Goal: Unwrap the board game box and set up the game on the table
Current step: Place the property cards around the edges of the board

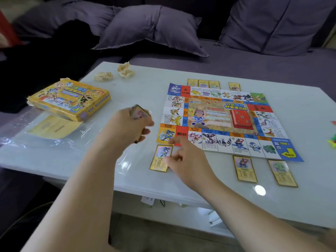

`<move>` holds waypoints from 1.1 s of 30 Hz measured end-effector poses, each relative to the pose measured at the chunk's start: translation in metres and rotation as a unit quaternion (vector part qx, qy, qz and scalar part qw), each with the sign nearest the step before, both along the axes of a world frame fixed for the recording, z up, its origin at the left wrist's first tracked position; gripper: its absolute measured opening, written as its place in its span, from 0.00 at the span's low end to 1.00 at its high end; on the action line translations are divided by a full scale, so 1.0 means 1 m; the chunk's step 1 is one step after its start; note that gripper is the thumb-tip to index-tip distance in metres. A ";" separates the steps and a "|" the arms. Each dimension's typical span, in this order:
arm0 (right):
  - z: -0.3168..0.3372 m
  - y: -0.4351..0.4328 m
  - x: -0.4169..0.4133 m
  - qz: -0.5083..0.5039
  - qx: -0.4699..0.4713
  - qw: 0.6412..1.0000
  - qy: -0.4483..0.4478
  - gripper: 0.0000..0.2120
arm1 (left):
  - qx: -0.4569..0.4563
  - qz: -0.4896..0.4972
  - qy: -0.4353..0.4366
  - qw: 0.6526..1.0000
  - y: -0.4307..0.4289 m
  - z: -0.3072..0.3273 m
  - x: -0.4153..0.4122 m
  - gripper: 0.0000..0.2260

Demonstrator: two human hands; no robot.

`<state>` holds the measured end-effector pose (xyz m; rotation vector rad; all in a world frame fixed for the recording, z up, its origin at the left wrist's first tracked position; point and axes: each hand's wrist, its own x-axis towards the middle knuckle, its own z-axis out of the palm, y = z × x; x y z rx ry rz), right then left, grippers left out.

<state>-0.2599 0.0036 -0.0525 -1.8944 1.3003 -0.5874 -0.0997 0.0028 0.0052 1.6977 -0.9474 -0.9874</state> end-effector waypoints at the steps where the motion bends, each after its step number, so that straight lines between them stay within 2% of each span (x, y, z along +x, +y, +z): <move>1: -0.003 -0.001 0.002 0.012 -0.033 0.998 0.051 0.11 | -0.020 0.030 0.031 0.999 0.001 0.003 0.003 0.03; 3: -0.007 -0.002 0.003 0.030 -0.093 0.986 0.138 0.10 | -0.044 0.060 0.076 0.994 0.003 0.007 0.009 0.04; 5: -0.010 -0.003 0.001 0.028 -0.152 0.970 0.188 0.11 | -0.052 0.064 0.090 0.992 0.006 0.008 0.011 0.04; 8: -0.015 0.004 -0.004 0.041 -0.276 0.938 0.203 0.13 | -0.061 0.065 0.087 0.992 0.007 0.009 0.013 0.05; 10: -0.019 0.015 -0.004 0.088 -0.313 0.920 0.220 0.15 | -0.068 0.073 0.089 0.991 0.007 0.010 0.014 0.05; 13: -0.022 0.025 -0.005 0.134 -0.319 0.904 0.252 0.17 | -0.070 0.076 0.103 0.989 0.006 0.011 0.013 0.04; 16: -0.020 0.022 0.000 0.137 -0.296 0.910 0.258 0.18 | -0.061 0.069 0.147 0.985 0.007 0.011 0.009 0.02; 21: -0.017 0.023 0.000 0.158 -0.266 0.912 0.269 0.21 | -0.029 0.052 0.252 0.966 0.007 0.010 0.006 0.07; 24: -0.005 0.018 -0.007 0.138 -0.258 0.933 0.212 0.25 | -0.030 -0.009 0.244 0.969 0.009 0.007 0.002 0.10; 27: 0.018 0.002 -0.019 0.057 -0.245 0.967 0.052 0.19 | -0.024 -0.096 0.247 0.964 0.012 0.003 -0.011 0.09; 30: 0.040 -0.015 -0.037 -0.002 -0.076 0.993 -0.089 0.11 | 0.007 -0.147 0.222 0.964 0.010 -0.002 -0.032 0.08; 33: 0.044 -0.027 -0.056 -0.021 0.049 0.983 -0.178 0.10 | 0.025 -0.170 0.209 0.963 0.005 -0.009 -0.050 0.08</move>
